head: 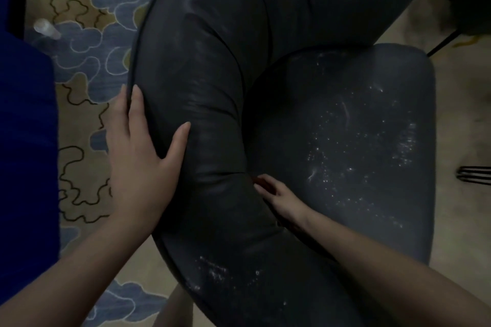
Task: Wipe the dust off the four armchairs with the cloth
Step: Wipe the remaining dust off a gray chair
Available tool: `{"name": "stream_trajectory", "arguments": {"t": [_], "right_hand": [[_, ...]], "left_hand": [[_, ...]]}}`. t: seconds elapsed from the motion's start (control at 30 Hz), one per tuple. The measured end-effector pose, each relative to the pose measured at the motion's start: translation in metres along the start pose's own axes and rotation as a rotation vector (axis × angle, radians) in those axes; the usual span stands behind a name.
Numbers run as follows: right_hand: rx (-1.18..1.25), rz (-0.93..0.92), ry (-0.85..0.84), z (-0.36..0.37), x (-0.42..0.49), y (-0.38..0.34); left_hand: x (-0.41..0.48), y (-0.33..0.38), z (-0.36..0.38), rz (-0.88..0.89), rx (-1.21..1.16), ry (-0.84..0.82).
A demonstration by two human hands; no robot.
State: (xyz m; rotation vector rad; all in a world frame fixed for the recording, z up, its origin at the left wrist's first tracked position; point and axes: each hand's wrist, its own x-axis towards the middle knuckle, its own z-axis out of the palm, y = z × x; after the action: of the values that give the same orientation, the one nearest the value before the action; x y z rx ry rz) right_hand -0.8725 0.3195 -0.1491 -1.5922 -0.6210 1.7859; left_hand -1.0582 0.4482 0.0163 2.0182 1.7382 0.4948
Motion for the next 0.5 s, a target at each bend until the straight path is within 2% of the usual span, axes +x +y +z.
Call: {"name": "stream_trajectory", "arguments": {"t": [0.37, 0.5], "right_hand": [[0.006, -0.143, 0.074, 0.011, -0.048, -0.049], [-0.064, -0.203, 0.120, 0.015, -0.063, -0.064]], "left_hand": [[0.000, -0.001, 0.001, 0.009, -0.003, 0.008], [0.001, -0.003, 0.001, 0.010, -0.008, 0.005]]}}
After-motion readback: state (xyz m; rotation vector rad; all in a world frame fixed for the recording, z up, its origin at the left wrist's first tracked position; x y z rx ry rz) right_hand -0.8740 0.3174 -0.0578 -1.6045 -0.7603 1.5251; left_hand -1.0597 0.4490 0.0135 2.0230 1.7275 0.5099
